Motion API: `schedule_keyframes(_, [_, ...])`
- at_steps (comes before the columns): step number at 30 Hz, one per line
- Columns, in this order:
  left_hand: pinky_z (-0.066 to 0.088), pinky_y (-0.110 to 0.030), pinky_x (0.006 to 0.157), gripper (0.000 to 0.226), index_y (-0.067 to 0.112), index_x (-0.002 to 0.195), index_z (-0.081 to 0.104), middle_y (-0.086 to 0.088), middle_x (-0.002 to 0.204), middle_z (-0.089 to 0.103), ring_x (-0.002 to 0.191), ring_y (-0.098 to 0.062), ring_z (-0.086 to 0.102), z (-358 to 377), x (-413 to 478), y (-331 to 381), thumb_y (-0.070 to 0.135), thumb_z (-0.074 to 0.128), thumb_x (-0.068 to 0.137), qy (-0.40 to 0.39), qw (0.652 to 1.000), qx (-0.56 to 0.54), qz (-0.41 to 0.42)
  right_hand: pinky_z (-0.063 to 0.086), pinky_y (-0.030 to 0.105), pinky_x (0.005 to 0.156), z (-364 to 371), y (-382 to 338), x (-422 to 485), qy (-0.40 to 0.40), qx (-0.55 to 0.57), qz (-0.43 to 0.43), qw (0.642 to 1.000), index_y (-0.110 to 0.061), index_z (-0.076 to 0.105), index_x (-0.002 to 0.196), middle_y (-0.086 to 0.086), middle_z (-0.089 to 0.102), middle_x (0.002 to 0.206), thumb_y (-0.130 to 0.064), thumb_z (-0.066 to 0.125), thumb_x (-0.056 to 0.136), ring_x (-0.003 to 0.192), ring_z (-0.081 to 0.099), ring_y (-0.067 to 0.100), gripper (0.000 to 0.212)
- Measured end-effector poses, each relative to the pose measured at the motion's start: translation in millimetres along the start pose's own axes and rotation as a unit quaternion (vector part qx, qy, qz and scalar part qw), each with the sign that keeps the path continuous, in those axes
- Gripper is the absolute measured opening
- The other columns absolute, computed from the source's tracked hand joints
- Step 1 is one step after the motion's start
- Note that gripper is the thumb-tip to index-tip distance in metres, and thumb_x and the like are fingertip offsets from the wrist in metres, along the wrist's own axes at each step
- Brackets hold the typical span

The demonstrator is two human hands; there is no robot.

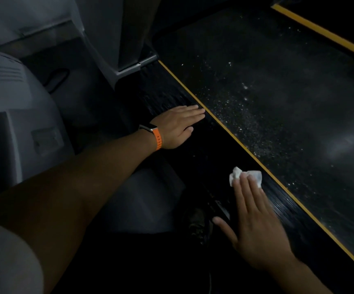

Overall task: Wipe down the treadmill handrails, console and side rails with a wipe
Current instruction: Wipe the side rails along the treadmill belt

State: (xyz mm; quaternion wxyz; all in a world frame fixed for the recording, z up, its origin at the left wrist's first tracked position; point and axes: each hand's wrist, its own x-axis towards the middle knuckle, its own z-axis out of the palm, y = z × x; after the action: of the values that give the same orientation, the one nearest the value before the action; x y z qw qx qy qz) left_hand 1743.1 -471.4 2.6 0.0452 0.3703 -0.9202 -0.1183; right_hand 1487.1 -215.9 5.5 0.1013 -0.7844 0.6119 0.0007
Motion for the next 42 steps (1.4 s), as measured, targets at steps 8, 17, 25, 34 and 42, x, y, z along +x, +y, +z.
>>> schedule_keyframes(8, [0.016, -0.04, 0.128, 0.06, 0.011, 0.158, 0.037, -0.004, 0.167, 0.03, 0.156, -0.018, 0.02, -2, -1, 4, 0.027, 0.036, 0.1, 0.014, 1.0, 0.007, 0.005, 0.005, 0.046, 0.132, -2, -56, 98, -0.002, 0.005, -0.013, 1.0, -0.001, -0.004, 0.164, 0.015, -0.013, 0.172, -0.079, 0.004, 0.097, 0.16, -0.015, 0.03, 0.102])
schedule_keyframes(17, [0.013, -0.036, 0.128, 0.06, 0.013, 0.159, 0.034, -0.002, 0.168, 0.028, 0.157, -0.017, 0.018, 0, 1, 0, 0.028, 0.036, 0.102, 0.012, 1.0, 0.002, 0.01, 0.011, 0.046, 0.129, 5, -38, 25, 0.018, -0.002, -0.044, 0.999, 0.001, 0.011, 0.164, 0.019, 0.003, 0.173, -0.078, 0.022, 0.101, 0.162, -0.001, 0.03, 0.102])
schedule_keyframes(25, [0.012, -0.033, 0.128, 0.059, 0.013, 0.159, 0.036, 0.0, 0.167, 0.029, 0.157, -0.014, 0.017, -6, 2, -2, 0.024, 0.038, 0.101, 0.005, 1.0, -0.012, 0.006, 0.006, 0.047, 0.131, 2, -67, 97, -0.016, -0.013, -0.055, 0.998, -0.003, -0.006, 0.164, 0.017, -0.012, 0.172, -0.079, 0.008, 0.098, 0.159, -0.016, 0.031, 0.101])
schedule_keyframes(34, [0.016, -0.038, 0.128, 0.059, 0.013, 0.158, 0.038, -0.002, 0.167, 0.031, 0.157, -0.016, 0.018, -15, 5, -26, 0.026, 0.035, 0.101, 0.01, 1.0, -0.006, 0.002, 0.01, 0.046, 0.13, 2, -62, 76, 0.004, -0.003, -0.064, 0.998, 0.0, 0.009, 0.164, 0.018, 0.0, 0.173, -0.076, 0.019, 0.101, 0.161, -0.004, 0.031, 0.1])
schedule_keyframes(42, [0.015, -0.032, 0.128, 0.054, 0.011, 0.157, 0.039, -0.001, 0.167, 0.03, 0.156, -0.013, 0.018, -24, 8, -35, 0.012, 0.041, 0.103, 0.005, 0.999, -0.032, -0.001, -0.005, 0.044, 0.131, -23, -90, 157, -0.081, -0.051, -0.066, 0.993, -0.005, -0.02, 0.161, 0.017, -0.028, 0.168, -0.077, 0.012, 0.1, 0.156, -0.027, 0.03, 0.1])
